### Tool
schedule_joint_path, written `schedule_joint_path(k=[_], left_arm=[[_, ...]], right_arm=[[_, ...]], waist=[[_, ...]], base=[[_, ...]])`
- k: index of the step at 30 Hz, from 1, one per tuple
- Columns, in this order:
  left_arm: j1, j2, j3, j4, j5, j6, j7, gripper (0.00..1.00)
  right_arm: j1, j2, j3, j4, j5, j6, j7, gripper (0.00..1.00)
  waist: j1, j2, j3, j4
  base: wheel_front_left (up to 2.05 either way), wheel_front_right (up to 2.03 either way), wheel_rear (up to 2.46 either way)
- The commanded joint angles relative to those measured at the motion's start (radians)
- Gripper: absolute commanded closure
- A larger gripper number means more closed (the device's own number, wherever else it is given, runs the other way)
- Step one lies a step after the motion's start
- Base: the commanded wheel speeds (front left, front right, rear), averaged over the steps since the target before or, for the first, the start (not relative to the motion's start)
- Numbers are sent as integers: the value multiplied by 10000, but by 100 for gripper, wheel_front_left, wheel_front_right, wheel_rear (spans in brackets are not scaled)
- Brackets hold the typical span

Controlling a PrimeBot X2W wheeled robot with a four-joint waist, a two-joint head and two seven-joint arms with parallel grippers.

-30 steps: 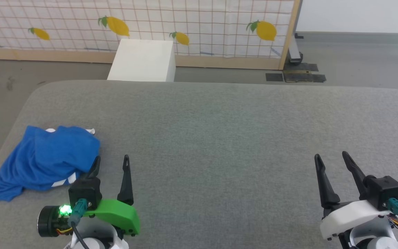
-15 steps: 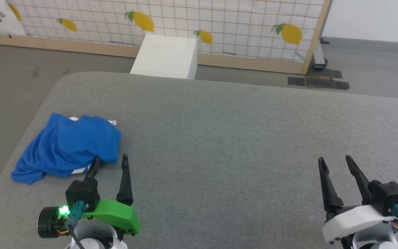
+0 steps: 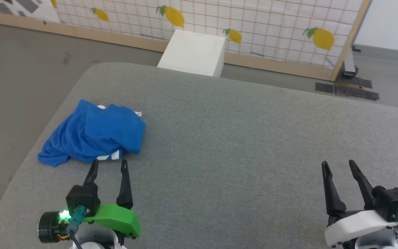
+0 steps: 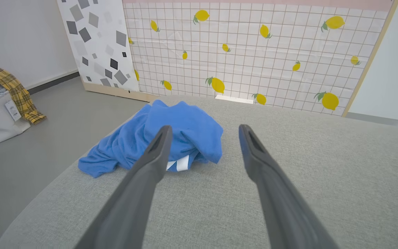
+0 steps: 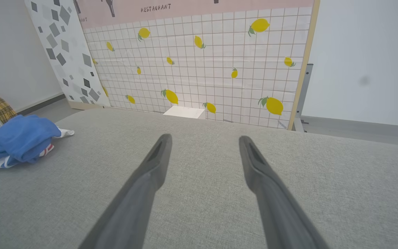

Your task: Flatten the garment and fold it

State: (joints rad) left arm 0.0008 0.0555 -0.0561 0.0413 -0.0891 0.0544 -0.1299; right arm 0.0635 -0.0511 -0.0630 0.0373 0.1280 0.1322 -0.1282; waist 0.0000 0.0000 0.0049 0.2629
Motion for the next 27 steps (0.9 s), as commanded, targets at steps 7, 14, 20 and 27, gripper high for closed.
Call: schedule_joint_path(k=[7,14,20,27], left_arm=[[214,-31,-42,109,-68,143,-241,0],[293,-34,-19,134,-117,232,-387,0],[436,-38,-56,211,-173,305,-574,0],[493,-41,-109,330,-261,342,-719,0]], right_arm=[[152,5,-23,75,141,-9,-252,0],[236,6,-23,142,262,-10,-399,0],[344,6,-27,232,455,-11,-587,0],[406,7,-39,281,561,-12,-733,0]], waist=[[0,0,33,564],[0,0,15,974],[0,0,-23,1429],[0,0,37,1735]], base=[[0,0,0],[0,0,0],[0,0,0],[0,0,0]])
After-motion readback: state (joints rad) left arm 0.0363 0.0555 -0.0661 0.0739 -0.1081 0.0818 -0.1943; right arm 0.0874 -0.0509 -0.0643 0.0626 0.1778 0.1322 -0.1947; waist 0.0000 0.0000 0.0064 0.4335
